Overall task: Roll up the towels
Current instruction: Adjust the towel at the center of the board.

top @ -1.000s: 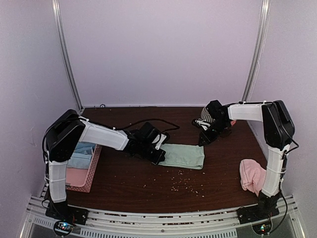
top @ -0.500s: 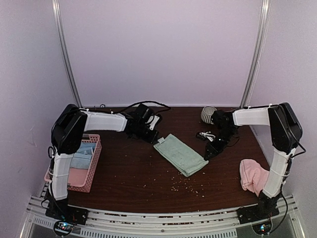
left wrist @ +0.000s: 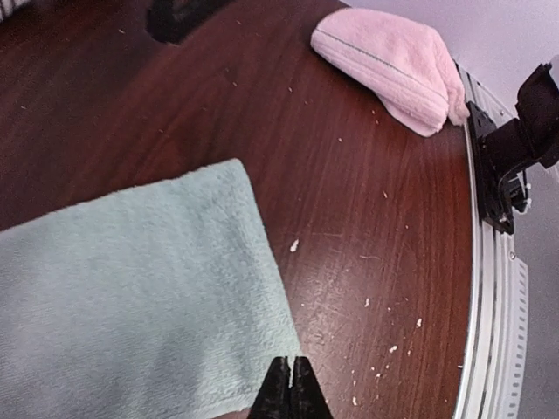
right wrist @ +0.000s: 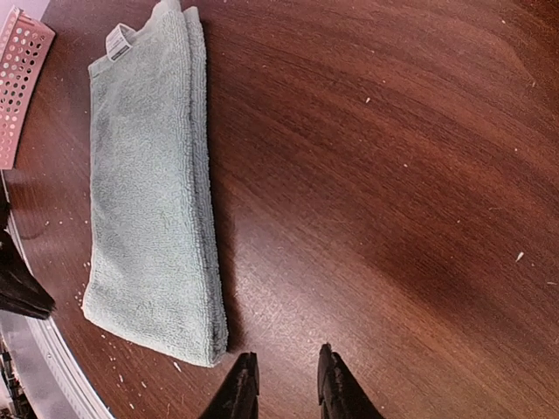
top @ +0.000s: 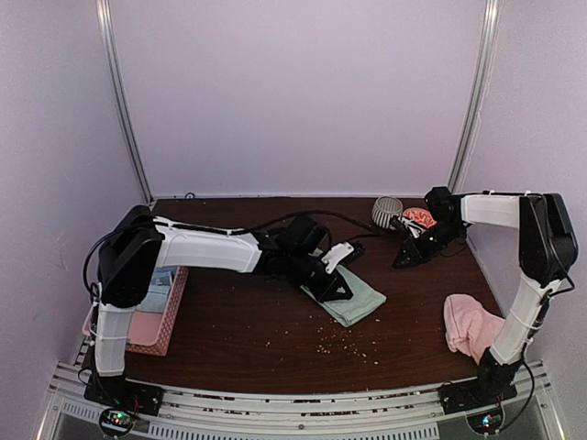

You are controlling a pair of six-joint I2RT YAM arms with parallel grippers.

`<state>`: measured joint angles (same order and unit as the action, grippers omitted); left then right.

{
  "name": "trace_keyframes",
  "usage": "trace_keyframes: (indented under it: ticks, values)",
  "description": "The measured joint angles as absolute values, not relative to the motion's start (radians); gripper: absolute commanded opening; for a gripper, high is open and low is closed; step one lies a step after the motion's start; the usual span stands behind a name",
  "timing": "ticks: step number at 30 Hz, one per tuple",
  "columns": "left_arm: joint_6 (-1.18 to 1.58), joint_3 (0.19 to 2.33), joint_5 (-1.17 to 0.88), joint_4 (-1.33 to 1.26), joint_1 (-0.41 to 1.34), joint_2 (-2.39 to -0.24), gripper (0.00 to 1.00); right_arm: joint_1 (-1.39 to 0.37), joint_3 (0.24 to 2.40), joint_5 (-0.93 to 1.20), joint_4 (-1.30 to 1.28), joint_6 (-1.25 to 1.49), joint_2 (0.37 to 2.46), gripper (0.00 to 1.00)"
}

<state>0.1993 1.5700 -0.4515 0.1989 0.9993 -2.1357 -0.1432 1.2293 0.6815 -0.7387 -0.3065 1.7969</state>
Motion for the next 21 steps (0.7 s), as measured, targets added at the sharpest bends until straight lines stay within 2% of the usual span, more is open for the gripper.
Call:
trace_keyframes:
  ticks: [8,16,21]
  values:
    - [0.204,1.65,-0.521,0.23,1.034,-2.316,0.0,-0.143,1.214,0.719,-0.705,-0.303,1.8,0.23]
    - [0.194,1.668,-0.537,0.264,1.054,-2.327,0.0,-0.139,1.213,0.73,-0.699,-0.308,1.801,0.19]
    - [0.175,1.632,-0.451,0.305,1.047,-2.258,0.13,-0.139,1.226,0.745,-0.731,-0.363,1.794,0.17]
